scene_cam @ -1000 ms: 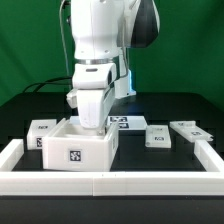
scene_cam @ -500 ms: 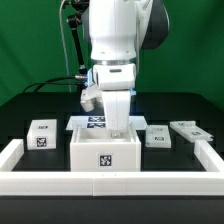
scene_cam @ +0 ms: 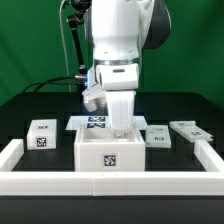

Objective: Assemble cabinet

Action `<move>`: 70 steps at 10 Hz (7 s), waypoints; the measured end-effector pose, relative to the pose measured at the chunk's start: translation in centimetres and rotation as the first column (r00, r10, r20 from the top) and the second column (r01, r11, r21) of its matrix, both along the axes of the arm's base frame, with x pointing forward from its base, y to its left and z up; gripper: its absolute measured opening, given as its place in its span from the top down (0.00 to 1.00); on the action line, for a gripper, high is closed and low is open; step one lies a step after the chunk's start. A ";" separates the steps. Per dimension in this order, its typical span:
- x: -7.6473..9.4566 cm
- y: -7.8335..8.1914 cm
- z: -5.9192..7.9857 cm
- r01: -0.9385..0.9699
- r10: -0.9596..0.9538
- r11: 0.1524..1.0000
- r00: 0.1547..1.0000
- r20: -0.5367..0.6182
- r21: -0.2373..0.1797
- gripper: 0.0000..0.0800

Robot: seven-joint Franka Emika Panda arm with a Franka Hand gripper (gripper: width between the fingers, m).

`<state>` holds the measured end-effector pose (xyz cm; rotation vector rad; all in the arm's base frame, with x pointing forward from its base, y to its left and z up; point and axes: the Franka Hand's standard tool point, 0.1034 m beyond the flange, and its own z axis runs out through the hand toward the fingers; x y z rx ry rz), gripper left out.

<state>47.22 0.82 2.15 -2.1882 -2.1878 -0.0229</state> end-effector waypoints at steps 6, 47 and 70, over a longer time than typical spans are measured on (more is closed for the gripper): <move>1.4 6.1 0.0 0.004 -0.004 1.000 1.000 0.005 0.028 0.95; -8.3 16.9 0.7 -0.166 0.164 0.985 0.985 0.045 0.046 0.00; -7.9 11.6 3.8 0.075 -0.074 0.997 0.997 0.029 -0.028 0.91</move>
Offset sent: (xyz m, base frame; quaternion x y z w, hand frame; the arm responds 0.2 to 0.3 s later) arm 0.0073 0.0466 -0.0022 0.0038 0.0076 -0.0071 0.9999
